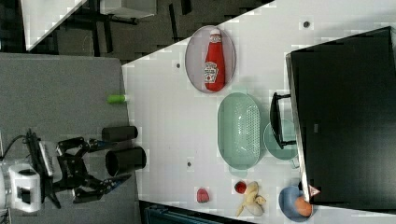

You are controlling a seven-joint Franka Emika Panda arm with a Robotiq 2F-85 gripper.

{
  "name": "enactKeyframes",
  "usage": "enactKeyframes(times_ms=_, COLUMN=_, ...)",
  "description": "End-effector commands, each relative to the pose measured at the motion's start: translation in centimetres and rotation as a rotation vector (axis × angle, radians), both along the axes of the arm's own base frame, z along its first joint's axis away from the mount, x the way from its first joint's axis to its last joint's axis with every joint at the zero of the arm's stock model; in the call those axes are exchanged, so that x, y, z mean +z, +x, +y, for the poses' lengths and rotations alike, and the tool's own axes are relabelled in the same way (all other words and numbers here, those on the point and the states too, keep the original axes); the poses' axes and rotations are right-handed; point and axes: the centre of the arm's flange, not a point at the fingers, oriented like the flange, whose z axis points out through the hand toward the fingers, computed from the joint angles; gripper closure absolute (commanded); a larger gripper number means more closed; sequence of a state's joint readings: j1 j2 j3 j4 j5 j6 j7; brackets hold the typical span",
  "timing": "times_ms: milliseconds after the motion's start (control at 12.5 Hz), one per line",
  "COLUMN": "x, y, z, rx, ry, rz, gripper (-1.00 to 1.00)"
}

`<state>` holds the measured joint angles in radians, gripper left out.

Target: Drag strainer left to right.

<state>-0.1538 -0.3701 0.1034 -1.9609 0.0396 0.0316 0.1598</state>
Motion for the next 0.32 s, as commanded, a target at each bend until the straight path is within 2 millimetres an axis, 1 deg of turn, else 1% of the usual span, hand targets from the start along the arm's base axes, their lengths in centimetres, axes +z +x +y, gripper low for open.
enactKeyframes(times_ms=80, x=-2.42, y=0.6, z=-0.27, rx=0.08, ry=-0.001, rz=0.057, gripper=-1.0)
enactKeyframes(times_ms=320, x=-2.79, y=0.77, z=-0.15, rx=0.082, ry=-0.001, rz=0.066, gripper=-1.0)
